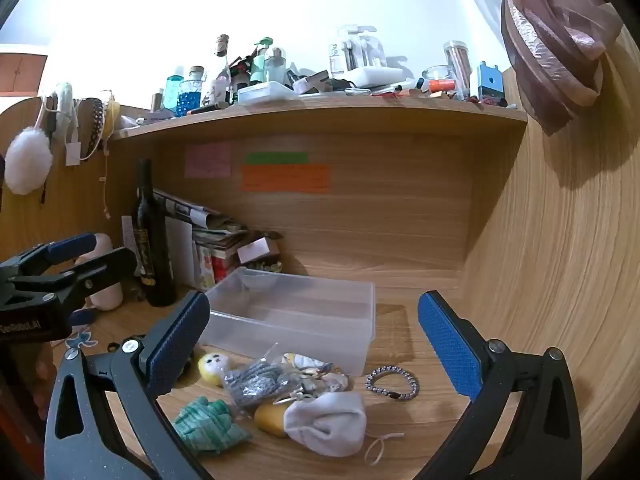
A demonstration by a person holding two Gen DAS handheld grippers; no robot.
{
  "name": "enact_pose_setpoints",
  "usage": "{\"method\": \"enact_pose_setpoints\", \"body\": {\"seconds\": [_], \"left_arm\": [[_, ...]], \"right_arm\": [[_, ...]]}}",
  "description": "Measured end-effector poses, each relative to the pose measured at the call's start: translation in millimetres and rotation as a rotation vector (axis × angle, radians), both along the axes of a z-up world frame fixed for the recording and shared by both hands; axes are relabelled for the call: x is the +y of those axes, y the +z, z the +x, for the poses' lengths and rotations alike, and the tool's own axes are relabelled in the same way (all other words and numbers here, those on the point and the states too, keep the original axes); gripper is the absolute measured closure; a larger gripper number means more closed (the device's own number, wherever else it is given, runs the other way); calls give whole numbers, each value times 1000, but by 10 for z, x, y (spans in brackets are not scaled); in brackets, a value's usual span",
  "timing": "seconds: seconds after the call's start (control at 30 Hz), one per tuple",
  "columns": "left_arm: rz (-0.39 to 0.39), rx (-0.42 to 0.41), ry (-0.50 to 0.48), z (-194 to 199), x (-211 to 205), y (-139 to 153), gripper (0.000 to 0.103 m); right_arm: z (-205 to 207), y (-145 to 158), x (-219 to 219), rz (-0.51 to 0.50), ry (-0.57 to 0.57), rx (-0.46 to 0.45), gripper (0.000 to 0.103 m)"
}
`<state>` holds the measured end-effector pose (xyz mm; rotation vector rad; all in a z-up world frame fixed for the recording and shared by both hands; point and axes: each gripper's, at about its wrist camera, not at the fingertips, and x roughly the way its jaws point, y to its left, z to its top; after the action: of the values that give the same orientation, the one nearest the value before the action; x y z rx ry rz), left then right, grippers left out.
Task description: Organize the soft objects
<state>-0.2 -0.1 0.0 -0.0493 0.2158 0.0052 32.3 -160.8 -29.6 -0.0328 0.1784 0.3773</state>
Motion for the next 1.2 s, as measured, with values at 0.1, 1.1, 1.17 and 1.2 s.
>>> {"method": "enact_pose_setpoints", "body": {"seconds": [0.1,1.1,1.17,1.2], "left_arm": [[18,-7,6,5,-16,4,0],[6,-11,0,17,12,-29,0],[8,-13,0,12,15,-31,0],[12,-13,0,12,15,-33,0]], "right_arm": [[11,-16,-1,1,-4,-3,0],[24,-26,6,20,11,11,0],[22,-22,8,19,12,10,0],[26,-20,4,18,12,9,0]]}}
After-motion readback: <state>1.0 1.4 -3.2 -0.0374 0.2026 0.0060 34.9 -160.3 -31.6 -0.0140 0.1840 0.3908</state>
